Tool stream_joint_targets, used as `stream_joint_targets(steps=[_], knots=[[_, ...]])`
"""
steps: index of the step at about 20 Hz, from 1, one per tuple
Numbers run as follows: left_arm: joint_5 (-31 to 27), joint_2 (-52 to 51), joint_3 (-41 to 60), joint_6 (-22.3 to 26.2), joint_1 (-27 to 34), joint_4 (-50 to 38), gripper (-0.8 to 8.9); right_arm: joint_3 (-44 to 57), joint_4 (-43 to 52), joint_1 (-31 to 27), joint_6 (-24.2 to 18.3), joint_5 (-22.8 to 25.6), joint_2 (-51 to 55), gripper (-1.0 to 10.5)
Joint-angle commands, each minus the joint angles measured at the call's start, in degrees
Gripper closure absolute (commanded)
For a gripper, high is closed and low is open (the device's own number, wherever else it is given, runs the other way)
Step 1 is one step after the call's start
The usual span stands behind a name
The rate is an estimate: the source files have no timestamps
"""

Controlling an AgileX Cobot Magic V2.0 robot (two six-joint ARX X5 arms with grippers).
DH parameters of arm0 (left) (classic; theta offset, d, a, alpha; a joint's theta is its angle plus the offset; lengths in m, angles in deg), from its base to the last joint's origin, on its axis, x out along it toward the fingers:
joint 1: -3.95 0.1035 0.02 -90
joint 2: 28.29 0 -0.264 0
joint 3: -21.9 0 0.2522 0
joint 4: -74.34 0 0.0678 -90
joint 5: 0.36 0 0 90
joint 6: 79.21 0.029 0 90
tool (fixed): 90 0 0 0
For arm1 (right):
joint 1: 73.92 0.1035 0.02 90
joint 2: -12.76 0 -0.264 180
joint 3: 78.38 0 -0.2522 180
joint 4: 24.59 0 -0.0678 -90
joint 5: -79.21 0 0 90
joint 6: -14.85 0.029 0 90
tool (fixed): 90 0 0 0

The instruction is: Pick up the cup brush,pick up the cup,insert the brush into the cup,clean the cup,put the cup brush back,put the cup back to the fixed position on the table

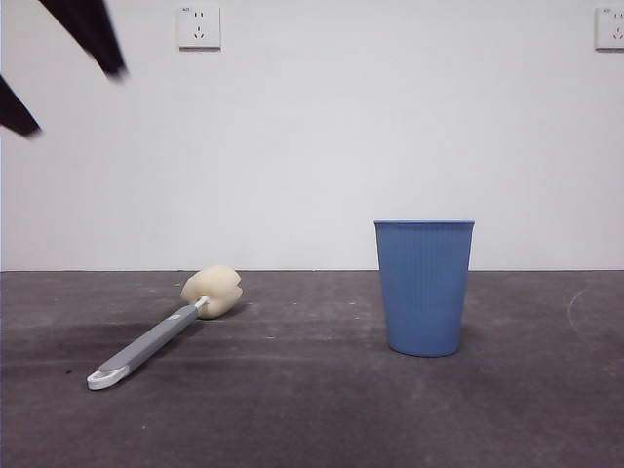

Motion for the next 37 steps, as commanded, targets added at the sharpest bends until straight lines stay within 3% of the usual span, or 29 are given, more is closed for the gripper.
stream_joint_targets(steps=[1, 4, 12, 29, 31, 33, 36, 37], knots=[[-8.3, 7.1, 0.0, -4.0, -4.0, -3.6, 2.47, -0.1, 0.3, 0.1, -0.1, -0.1, 0.1, 3.5], [-12.4, 15.9, 0.0, -5.4, -5.7, -8.1, 2.47, -0.1, 0.3, 0.1, 0.2, -0.1, 0.1, 3.5], [-15.3, 30.8, 0.0, -9.7, -5.8, -11.2, 2.48, -0.1, 1.4, 0.1, 0.4, -0.1, 0.1, 3.5], [-19.0, 35.8, 0.1, -13.9, -6.9, -13.1, 2.58, -0.1, 1.8, 0.1, 0.8, 0.0, 0.1, 3.5], [-19.5, 35.9, 0.1, -14.1, -7.1, -13.0, 4.21, -0.1, 1.9, 0.1, 0.8, 0.0, 0.1, 3.5], [-19.0, 36.1, 0.1, -14.3, -7.4, -13.0, 4.78, -0.1, 1.9, 0.1, 0.8, 0.0, 0.1, 3.5], [-17.1, 36.2, 0.1, -14.3, -7.8, -13.1, 6.95, -0.1, 1.9, 0.1, 0.8, 0.0, 0.1, 3.5], [-16.6, 36.2, 0.1, -14.4, -7.8, -13.1, 7.26, -0.1, 2.1, 0.1, 0.8, 0.0, 0.1, 3.5]])
